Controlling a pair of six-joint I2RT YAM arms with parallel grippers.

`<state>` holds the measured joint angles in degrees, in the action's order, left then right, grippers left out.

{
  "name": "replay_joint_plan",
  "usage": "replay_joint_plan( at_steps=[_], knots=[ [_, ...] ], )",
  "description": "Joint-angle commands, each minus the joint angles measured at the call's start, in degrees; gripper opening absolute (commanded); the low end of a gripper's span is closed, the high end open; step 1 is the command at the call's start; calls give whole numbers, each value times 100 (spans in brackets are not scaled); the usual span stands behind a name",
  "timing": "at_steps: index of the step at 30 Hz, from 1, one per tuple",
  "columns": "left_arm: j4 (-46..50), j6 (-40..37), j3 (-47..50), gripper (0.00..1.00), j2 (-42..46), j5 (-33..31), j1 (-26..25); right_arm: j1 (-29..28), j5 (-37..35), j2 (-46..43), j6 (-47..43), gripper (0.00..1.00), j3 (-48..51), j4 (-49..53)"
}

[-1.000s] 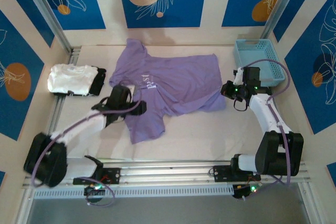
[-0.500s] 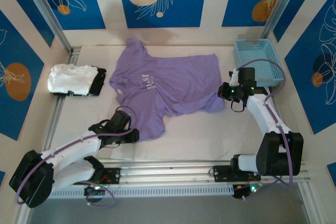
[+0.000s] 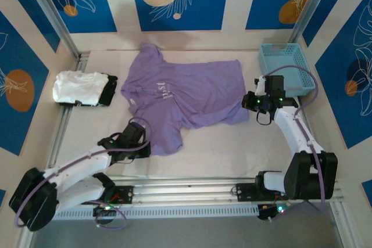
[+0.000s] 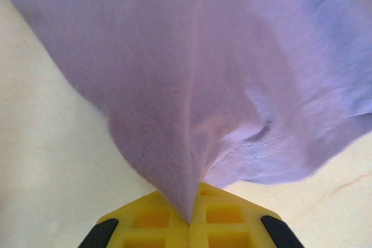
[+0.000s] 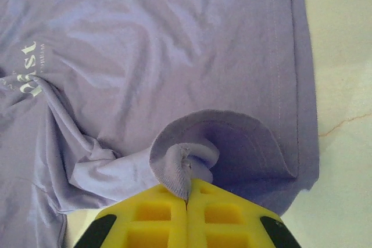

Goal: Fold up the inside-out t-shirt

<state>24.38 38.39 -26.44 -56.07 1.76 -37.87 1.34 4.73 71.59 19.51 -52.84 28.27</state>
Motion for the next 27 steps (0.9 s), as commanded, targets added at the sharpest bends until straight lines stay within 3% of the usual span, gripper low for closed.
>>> replay_joint_plan(
  at_steps=[1, 6, 10, 15, 20, 24, 27],
  knots=[
    [390, -489, -906, 0, 623, -423, 179, 89, 243, -424, -21, 0, -120, 105],
    [750, -1573, -2785, 0, 892, -962, 477, 128, 394, -973, -14, 0, -797, 266],
    [1065, -2556, -4699, 0, 625, -1537, 560, 219, 140, -1382, -203, 0, -1848, 725],
    [1130, -3272, -6634, 0, 420, -1783, 559, 276, -159, -1963, -491, 0, -3085, 1161],
    [864, -3858, -7675, 0, 337, -2125, 555, 279, -323, -2316, -677, 0, -4075, 1386],
    [1476, -4211, -8676, 0, -577, -2670, 565, 278, -252, -2313, -688, 0, -4376, 1181],
    [1592, -4051, -8767, 0, -1282, -2285, 1060, 279, -130, -2021, -655, 0, -4209, 875]
  ],
)
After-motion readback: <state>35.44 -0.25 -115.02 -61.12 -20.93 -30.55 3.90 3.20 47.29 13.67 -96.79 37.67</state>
